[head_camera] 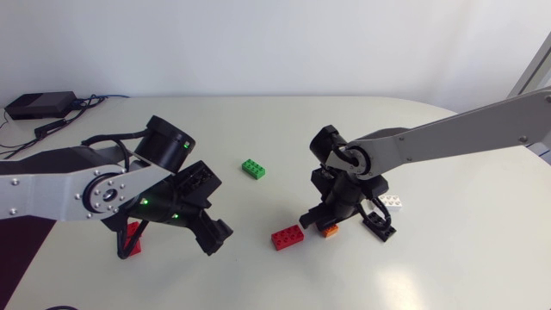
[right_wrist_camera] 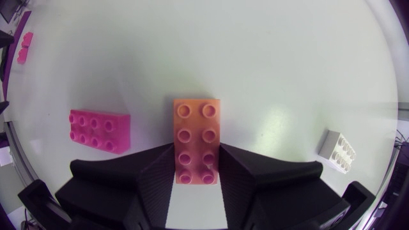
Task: Sort duplo bricks by size, large to the right and small to the left
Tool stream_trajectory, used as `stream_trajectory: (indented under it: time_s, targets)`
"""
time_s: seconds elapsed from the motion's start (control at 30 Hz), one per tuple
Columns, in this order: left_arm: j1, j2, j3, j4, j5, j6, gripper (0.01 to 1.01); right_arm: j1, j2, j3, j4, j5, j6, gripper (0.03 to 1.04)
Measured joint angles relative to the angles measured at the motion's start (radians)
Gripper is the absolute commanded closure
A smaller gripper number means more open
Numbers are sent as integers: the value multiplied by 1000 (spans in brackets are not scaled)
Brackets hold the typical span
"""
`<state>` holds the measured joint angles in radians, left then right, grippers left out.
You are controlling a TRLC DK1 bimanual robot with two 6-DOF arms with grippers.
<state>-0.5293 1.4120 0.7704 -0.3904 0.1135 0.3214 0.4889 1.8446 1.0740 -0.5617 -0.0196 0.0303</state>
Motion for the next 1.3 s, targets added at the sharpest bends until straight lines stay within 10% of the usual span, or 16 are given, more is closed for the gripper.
stream_trajectory:
  time_s: [0.43, 0.6, 1.3]
  targets:
    - [-71, 190, 76, 32, 3, 0, 43, -296, 11, 22, 24, 28, -69, 782]
    - [-95, 235, 115, 32, 35, 0, 49, -345, 22, 30, 34, 24, -84, 102]
    - [-233, 416, 248, 32, 94, 46, 541, -392, -218, -119, 33, -85, -167, 79]
